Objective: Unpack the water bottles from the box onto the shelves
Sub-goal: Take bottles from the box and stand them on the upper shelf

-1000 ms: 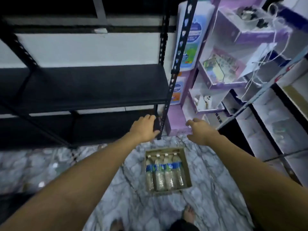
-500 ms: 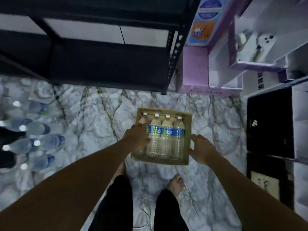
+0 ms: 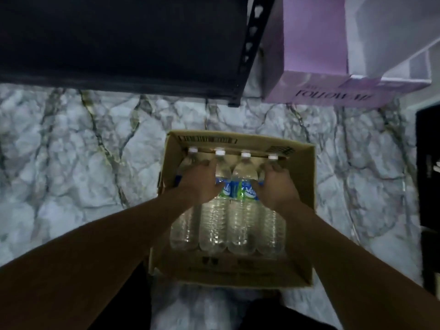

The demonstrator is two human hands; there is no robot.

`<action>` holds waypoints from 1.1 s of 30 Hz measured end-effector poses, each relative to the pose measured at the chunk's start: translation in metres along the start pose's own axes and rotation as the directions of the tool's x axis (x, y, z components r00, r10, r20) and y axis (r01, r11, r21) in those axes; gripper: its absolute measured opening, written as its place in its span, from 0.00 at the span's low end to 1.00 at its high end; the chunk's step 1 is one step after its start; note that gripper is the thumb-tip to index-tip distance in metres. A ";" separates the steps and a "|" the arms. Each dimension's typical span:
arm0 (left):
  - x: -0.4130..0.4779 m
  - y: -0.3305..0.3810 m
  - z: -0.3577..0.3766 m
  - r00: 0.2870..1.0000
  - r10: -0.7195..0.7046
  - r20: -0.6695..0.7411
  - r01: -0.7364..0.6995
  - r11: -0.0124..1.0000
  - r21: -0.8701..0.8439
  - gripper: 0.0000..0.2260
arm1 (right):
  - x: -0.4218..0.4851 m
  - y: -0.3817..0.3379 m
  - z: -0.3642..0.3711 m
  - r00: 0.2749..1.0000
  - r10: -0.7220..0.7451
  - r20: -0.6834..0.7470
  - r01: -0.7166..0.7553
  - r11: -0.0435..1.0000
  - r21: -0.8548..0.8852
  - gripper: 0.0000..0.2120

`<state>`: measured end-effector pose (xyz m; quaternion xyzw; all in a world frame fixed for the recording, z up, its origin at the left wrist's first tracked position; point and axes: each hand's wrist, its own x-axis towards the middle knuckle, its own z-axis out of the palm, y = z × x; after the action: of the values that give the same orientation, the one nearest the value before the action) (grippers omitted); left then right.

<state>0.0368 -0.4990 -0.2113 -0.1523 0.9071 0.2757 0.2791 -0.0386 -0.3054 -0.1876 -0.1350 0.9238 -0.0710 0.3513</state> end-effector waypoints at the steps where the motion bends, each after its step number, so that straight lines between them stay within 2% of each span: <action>1: 0.014 -0.001 0.009 1.000 -0.013 -0.017 0.012 0.998 -0.065 0.31 | 0.014 -0.001 0.012 1.000 0.007 -0.017 -0.007 1.000 0.026 0.27; 4: 0.051 0.003 0.032 0.991 -0.112 -0.069 0.084 0.940 -0.330 0.34 | 0.049 -0.005 0.045 0.994 0.048 -0.094 -0.035 0.990 0.134 0.26; 6: 0.069 0.004 0.047 0.974 -0.189 -0.123 0.123 0.902 -0.414 0.33 | 0.063 -0.006 0.064 0.989 0.068 -0.134 -0.050 0.990 0.130 0.26; 10: 0.084 -0.006 0.075 0.974 -0.165 -0.157 0.092 0.916 -0.391 0.28 | 0.078 -0.008 0.088 0.977 0.078 -0.198 -0.062 0.995 0.083 0.28; 15: 0.084 -0.012 0.079 0.976 -0.121 -0.181 0.050 0.934 -0.354 0.26 | 0.079 -0.005 0.096 0.968 0.082 -0.238 -0.038 0.982 0.184 0.33; 20: 0.061 -0.010 0.071 0.964 -0.125 -0.234 0.009 0.898 -0.440 0.25 | 0.066 -0.003 0.086 0.956 0.121 -0.268 -0.021 0.937 0.348 0.34; 24: 0.035 -0.008 0.062 0.953 -0.134 -0.272 -0.033 0.847 -0.531 0.30 | 0.050 0.003 0.075 0.967 0.126 -0.223 -0.008 0.885 0.465 0.41; 28: 0.013 -0.002 0.057 0.943 -0.134 -0.306 -0.051 0.848 -0.528 0.38 | 0.041 0.011 0.069 0.982 0.060 -0.177 0.049 0.834 0.549 0.50; 30: 0.004 -0.003 0.060 0.948 -0.136 -0.287 -0.056 0.818 -0.573 0.38 | 0.027 0.011 0.064 0.985 0.032 -0.172 0.082 0.782 0.617 0.47; 33: -0.005 -0.012 0.065 0.968 -0.128 -0.214 -0.059 0.717 -0.694 0.38 | 0.004 0.014 0.062 0.988 0.005 -0.152 0.103 0.709 0.697 0.35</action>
<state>0.0737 -0.4702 -0.2584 -0.2959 0.7613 0.5696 0.0917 -0.0028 -0.2956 -0.2388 -0.0104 0.8460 -0.4357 0.3073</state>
